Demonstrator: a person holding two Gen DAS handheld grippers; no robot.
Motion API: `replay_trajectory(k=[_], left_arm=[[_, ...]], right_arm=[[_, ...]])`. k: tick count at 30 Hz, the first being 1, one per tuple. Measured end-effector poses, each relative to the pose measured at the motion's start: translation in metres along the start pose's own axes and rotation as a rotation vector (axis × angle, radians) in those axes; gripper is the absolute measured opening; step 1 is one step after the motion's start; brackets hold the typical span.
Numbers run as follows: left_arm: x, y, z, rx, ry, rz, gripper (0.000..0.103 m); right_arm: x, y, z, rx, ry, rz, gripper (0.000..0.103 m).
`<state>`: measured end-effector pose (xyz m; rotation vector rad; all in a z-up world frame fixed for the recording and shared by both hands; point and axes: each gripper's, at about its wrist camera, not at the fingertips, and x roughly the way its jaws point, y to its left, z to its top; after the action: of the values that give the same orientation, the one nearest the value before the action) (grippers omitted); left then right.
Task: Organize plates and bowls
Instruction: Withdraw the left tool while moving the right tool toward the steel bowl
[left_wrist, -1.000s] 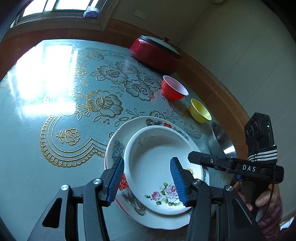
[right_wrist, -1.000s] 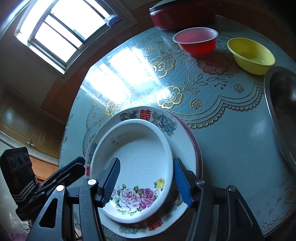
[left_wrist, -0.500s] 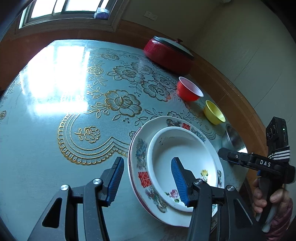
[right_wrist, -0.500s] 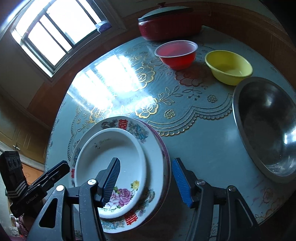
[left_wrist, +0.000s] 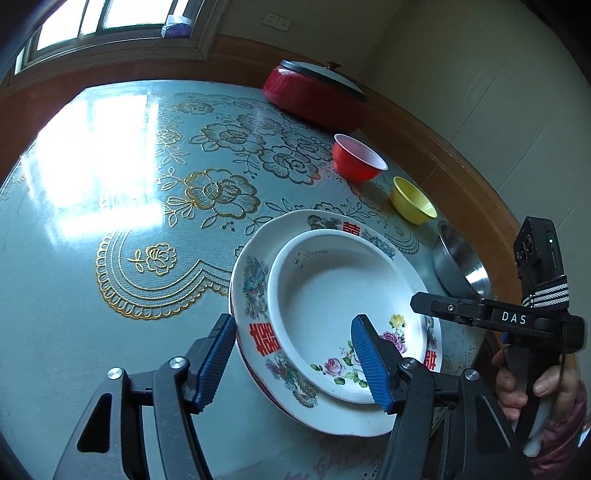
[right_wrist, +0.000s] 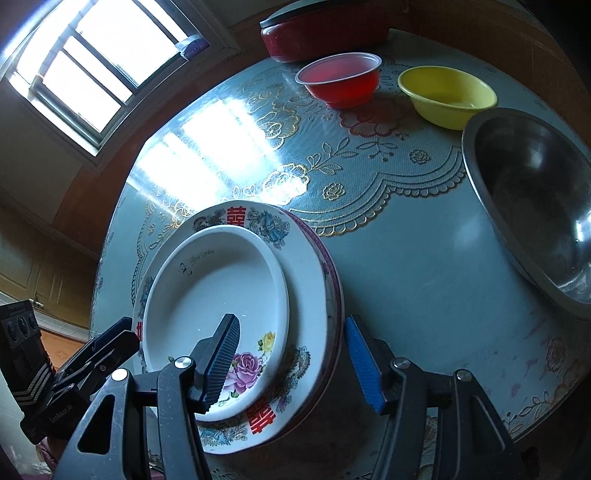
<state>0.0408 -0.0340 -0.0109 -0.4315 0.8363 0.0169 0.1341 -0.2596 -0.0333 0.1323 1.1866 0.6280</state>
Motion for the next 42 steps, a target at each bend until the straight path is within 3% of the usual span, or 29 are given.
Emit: replay_trajectory(k=[10, 18, 29, 36, 42], left_arm=[[-0.001, -0.005, -0.003, 0.049, -0.004, 0.002, 0.069], [-0.005, -0.024, -0.005, 0.172, -0.040, -0.009, 0.069], [-0.007, -0.022, -0.005, 0.188, -0.035, -0.029, 0.071], [-0.007, -0.022, -0.003, 0.199, -0.034, -0.049, 0.071], [-0.005, -0.028, -0.001, 0.207, -0.031, -0.056, 0.071]], right_arm=[[0.001, -0.002, -0.009, 0.050, -0.003, 0.008, 0.061], [-0.004, -0.001, -0.012, 0.086, -0.018, 0.003, 0.061], [-0.019, 0.006, -0.022, 0.111, -0.057, 0.021, 0.061], [-0.039, 0.007, -0.030, 0.131, -0.126, 0.051, 0.061], [-0.060, -0.005, -0.030, 0.144, -0.176, 0.027, 0.061]])
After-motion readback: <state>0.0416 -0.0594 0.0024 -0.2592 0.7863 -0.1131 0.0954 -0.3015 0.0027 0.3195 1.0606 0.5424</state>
